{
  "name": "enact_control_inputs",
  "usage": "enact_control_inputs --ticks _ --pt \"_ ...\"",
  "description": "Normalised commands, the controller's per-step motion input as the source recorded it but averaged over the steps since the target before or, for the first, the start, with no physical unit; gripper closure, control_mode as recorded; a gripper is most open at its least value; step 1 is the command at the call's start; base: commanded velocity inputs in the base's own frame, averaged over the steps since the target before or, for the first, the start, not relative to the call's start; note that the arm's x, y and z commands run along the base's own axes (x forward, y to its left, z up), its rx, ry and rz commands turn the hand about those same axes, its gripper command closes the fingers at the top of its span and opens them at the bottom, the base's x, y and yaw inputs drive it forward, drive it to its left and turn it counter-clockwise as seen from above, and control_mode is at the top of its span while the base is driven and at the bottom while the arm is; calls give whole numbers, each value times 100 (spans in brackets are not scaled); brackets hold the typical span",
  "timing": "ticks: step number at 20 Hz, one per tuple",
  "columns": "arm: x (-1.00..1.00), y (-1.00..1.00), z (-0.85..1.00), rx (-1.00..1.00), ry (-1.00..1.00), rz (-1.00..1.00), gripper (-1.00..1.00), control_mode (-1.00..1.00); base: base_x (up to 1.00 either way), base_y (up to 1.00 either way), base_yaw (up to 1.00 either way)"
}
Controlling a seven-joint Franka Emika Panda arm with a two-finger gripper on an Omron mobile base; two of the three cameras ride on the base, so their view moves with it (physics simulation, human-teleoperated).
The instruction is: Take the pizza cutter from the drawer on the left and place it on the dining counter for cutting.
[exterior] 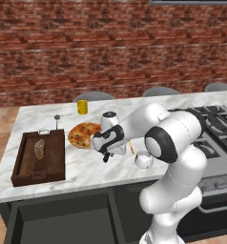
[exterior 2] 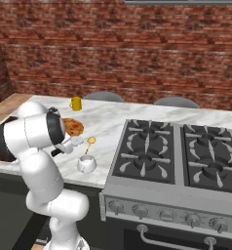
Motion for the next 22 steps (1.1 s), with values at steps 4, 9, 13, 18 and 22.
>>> enact_control_inputs --ticks 4,9,13,18,22 --pt "8 0 -3 0 0 0 100 -100 0 0 0" --pt "0 0 0 0 0 0 100 -100 0 0 0" --pt "0 0 0 0 0 0 100 -100 0 0 0" --pt "0 0 0 0 0 0 -100 -100 0 0 0" --pt "0 0 0 0 0 0 -100 -100 0 0 0"
